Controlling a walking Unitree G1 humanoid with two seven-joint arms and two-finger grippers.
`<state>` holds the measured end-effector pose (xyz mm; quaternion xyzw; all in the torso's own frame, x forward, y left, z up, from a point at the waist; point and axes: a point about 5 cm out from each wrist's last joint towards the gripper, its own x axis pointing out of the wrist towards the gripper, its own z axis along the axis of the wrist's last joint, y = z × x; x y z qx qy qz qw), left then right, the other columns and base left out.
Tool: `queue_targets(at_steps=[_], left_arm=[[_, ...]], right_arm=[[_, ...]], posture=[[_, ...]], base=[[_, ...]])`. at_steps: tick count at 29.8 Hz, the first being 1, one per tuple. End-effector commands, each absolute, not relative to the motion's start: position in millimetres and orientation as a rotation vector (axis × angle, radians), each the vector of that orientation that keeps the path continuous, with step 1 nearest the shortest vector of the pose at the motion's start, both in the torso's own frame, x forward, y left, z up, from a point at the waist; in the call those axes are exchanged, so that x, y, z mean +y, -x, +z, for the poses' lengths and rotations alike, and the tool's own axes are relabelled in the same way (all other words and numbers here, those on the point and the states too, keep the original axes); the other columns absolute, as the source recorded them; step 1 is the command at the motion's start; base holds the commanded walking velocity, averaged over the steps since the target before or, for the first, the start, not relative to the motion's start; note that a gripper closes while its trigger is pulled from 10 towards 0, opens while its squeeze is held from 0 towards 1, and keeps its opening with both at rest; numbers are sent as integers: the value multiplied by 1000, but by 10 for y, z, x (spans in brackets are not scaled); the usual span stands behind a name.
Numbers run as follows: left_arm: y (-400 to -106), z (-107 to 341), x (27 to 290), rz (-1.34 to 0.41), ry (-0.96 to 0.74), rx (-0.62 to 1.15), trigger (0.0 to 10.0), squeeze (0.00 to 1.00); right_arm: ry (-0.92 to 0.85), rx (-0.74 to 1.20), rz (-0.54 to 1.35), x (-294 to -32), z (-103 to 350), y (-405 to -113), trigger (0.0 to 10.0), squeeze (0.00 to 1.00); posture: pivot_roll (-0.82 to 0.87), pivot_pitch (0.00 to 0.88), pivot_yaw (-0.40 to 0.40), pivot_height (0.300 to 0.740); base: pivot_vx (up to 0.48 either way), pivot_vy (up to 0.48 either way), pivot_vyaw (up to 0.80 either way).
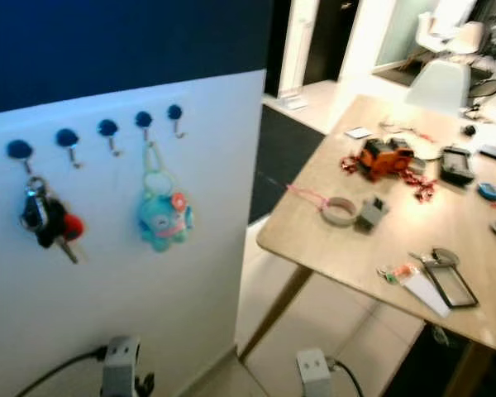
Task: Hang keys on a hook
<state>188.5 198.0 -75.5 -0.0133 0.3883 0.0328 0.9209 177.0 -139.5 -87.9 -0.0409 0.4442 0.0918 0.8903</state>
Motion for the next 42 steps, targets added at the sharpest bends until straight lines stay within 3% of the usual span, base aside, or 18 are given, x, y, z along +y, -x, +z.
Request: queue_targets(at_steps=[1,29,42], left_arm=[[-1918,-749,1927,61,35,797,10000,0],[-1845,-752,2052,85,31,781,10000,0],[-1841,-757,2019,86,35,775,10000,0]], right_arm=[[102,939,173,-1481,-897,-1733,10000,0],[155,928,227,-1471,-896,-1725,10000,0],[146,931,243,-1450,-908,-1694,10000,0]], posture=[[39,20,-33,740],[41,16,-35,740],[48,26,-36,740]], base=[[0,0,-800],[0,0,-793],[0,0,0]])
